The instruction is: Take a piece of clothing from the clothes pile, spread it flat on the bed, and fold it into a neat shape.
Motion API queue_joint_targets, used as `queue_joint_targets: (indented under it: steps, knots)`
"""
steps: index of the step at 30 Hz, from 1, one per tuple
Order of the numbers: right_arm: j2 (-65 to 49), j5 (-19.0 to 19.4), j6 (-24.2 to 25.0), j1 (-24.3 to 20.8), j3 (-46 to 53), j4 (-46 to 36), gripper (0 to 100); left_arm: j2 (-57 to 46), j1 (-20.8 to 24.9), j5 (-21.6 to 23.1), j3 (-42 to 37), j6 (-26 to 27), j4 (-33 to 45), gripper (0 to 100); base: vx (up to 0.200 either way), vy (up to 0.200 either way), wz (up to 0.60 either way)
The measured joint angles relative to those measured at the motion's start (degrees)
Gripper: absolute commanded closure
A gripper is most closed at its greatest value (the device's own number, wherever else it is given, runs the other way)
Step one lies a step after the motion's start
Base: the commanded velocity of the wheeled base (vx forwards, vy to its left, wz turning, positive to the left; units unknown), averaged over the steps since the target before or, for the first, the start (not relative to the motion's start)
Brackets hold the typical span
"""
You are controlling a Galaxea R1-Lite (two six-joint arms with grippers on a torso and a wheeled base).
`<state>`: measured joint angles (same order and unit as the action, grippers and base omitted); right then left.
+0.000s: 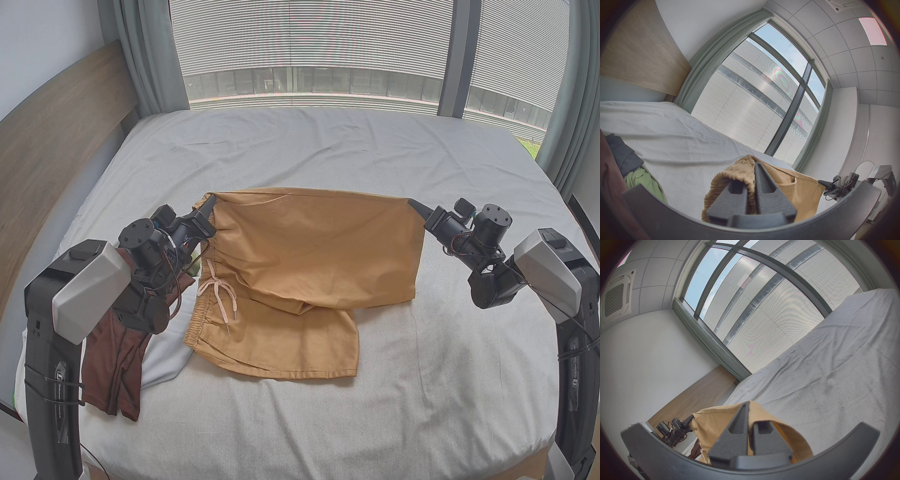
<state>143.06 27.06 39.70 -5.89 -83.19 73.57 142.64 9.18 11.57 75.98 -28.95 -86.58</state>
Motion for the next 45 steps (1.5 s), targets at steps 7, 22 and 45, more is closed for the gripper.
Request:
queue_joint_targets:
  steps: [7,22,45]
  knots:
    - [1.40,0.06,0.09,-0.11,-3.25,-0.22,0,0.20,-0.23,0.28,1.05,-0.16,1.16,0,0.000,0.000,0.00]
    - [-3.72,0.11,-4.40,-1.83,12.39,1.43,0,-0.15,0.22,-1.19,0.94,-0.60,5.78,0,0.000,0.000,0.00]
    - [-3.39,0.09,-12.01,-8.03,37.02,12.04,0,-16.68,0.66,-1.85,-29.25,0.11,8.28,0,0.000,0.000,0.00]
